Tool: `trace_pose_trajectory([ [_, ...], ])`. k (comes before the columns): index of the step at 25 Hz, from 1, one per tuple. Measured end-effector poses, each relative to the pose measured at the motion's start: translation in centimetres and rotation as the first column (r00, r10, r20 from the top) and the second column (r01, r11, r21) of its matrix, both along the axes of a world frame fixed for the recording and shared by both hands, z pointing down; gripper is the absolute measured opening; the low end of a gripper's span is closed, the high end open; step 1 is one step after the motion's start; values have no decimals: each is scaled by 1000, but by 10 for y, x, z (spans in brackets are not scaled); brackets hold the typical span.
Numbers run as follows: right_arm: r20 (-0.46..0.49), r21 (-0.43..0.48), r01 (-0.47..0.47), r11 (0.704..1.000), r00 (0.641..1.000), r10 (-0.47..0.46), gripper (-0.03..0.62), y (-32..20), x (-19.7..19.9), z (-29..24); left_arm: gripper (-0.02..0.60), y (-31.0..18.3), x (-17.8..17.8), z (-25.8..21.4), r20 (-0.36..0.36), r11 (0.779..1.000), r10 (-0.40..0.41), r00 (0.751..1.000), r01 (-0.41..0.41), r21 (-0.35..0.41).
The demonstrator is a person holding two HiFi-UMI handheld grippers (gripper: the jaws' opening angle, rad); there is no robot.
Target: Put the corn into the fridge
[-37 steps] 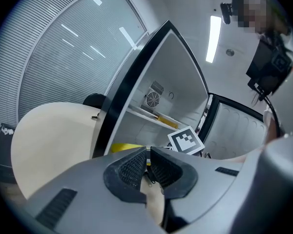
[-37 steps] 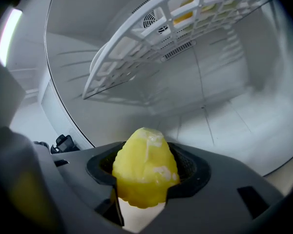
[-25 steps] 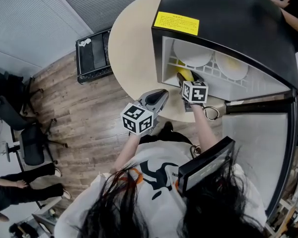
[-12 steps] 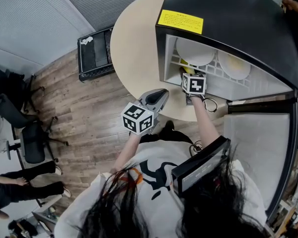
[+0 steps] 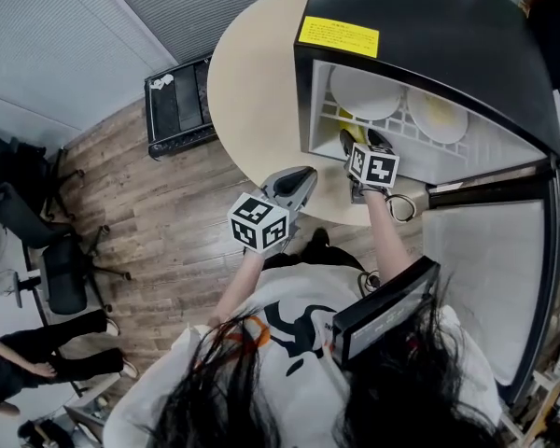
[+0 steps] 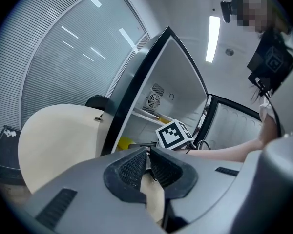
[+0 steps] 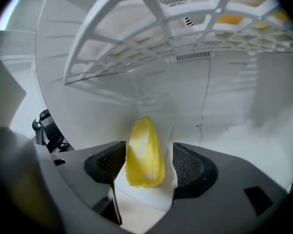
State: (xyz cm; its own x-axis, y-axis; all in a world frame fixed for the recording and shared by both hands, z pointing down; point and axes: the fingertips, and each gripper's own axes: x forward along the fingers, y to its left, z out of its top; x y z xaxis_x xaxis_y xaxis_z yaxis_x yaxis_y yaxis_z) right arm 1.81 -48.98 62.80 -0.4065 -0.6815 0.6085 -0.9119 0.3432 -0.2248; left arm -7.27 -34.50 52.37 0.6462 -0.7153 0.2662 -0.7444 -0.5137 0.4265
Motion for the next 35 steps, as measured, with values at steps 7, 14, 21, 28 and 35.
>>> trace_pose_trajectory([
  [7, 58, 30, -53, 998, 997, 51, 288, 26, 10, -24, 31, 10, 3, -1, 1, 1000, 29, 1000, -29, 5],
  [14, 118, 98, -98, 990, 989, 86, 287, 52, 17, -55, 31, 25, 6, -5, 4, 998, 62, 998, -62, 22],
  [21, 246, 145, -91, 985, 968, 53, 287, 90, 1, -92, 31, 49, -1, -12, 1, 996, 84, 996, -84, 34],
  [28, 273, 216, -84, 973, 962, 23, 281, 133, -13, -121, 31, 76, -1, -21, 18, 989, 135, 991, -136, 64],
  [35, 279, 252, -87, 964, 960, 14, 230, 184, -25, -131, 31, 115, 2, -22, 22, 978, 192, 981, -194, 81],
])
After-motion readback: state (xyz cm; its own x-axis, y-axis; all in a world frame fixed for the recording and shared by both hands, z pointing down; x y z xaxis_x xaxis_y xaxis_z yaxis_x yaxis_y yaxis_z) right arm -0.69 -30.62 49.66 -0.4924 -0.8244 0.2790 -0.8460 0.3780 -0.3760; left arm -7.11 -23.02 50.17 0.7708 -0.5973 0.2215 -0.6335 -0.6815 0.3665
